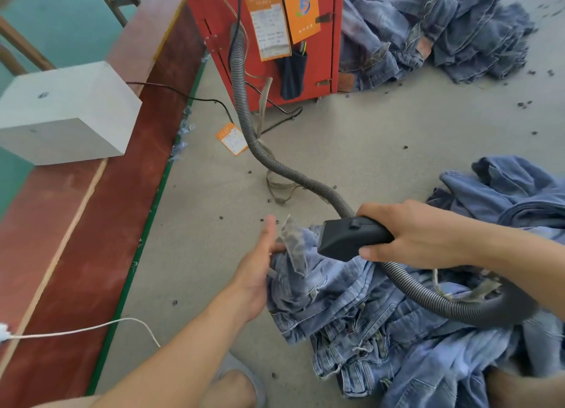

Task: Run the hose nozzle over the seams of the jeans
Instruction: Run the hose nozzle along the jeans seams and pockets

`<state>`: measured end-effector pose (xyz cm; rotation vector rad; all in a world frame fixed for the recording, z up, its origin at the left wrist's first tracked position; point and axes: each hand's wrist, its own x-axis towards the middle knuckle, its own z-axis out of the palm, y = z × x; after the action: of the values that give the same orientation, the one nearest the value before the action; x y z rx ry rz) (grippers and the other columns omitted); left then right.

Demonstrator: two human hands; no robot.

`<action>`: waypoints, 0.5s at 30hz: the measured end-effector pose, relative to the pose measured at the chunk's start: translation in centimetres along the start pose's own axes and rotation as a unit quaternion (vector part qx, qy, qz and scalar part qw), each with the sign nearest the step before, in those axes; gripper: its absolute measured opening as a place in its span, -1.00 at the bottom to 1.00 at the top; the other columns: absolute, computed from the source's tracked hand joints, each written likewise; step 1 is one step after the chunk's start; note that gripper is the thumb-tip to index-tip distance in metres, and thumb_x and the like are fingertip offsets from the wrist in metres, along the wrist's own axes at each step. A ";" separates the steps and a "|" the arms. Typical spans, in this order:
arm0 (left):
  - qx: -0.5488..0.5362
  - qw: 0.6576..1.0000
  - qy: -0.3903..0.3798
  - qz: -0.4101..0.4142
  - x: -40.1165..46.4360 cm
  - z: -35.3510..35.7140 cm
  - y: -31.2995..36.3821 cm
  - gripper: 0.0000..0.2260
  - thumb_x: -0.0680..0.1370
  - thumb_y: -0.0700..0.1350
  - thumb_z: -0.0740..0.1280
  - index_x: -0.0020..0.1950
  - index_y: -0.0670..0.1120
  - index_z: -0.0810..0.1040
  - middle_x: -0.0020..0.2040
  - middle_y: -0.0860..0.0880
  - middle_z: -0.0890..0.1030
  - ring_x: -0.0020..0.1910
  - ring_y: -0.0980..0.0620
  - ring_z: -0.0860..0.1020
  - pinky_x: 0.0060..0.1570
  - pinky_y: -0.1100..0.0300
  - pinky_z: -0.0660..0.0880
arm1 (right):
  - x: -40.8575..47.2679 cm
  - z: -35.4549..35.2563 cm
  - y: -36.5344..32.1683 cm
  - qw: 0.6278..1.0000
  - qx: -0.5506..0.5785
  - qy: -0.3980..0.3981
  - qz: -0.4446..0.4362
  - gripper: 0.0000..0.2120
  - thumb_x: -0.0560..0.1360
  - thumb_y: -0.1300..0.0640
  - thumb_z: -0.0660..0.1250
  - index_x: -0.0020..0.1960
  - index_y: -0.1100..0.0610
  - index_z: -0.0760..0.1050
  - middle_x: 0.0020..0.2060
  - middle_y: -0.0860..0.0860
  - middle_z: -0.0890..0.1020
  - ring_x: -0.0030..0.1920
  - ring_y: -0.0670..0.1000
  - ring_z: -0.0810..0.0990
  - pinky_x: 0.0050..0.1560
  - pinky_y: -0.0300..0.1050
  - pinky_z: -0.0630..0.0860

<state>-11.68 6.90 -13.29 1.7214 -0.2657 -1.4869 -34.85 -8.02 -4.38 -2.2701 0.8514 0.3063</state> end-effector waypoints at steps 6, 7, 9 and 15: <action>0.168 0.982 0.075 -0.038 1.4 -0.4 -2.9 -0.75 0.64 0.12 0.36 0.22 0.02 0.63 0.02 0.02 0.72 0.02 0.01 0.67 -0.07 0.14 0.55 | -0.1 -0.5 -0.3 1.000 -0.003 -0.006 0.005 -0.81 0.55 -0.14 0.42 0.05 -0.18 0.43 -0.27 -0.13 0.63 -0.29 -0.27 0.58 -0.34 -0.32 0.38; 0.131 0.989 0.066 -0.032 1.7 -0.6 -3.1 -0.80 0.67 0.08 0.32 0.21 0.04 0.62 -0.01 0.06 0.73 -0.01 0.05 0.68 -0.13 0.18 0.54 | -0.2 -0.5 -0.2 1.000 -0.002 -0.006 0.004 -0.81 0.55 -0.14 0.43 0.05 -0.18 0.43 -0.27 -0.14 0.63 -0.29 -0.27 0.58 -0.34 -0.32 0.38; 0.049 0.998 0.035 -0.027 1.8 -0.7 -3.2 -0.80 0.71 0.07 0.25 0.20 0.04 0.60 -0.03 0.11 0.76 -0.06 0.11 0.72 -0.21 0.23 0.58 | -0.2 -0.4 -0.1 1.000 0.001 -0.007 0.001 -0.80 0.55 -0.15 0.43 0.06 -0.16 0.43 -0.27 -0.13 0.63 -0.29 -0.25 0.59 -0.34 -0.31 0.40; -0.114 0.988 -0.103 -0.035 0.7 -0.1 -3.0 -0.45 0.72 0.20 -0.02 0.46 -0.11 0.50 0.36 -0.10 0.62 0.35 -0.04 0.59 0.25 0.10 0.53 | -0.3 0.8 -0.5 0.998 0.035 -0.050 -0.013 -0.80 0.54 -0.16 0.43 0.01 -0.16 0.43 -0.21 -0.19 0.64 -0.28 -0.16 0.60 -0.29 -0.27 0.48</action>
<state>-12.44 8.37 -15.85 1.4111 -0.1359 -1.6796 -34.69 -7.04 -4.60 -2.1806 0.7687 0.3688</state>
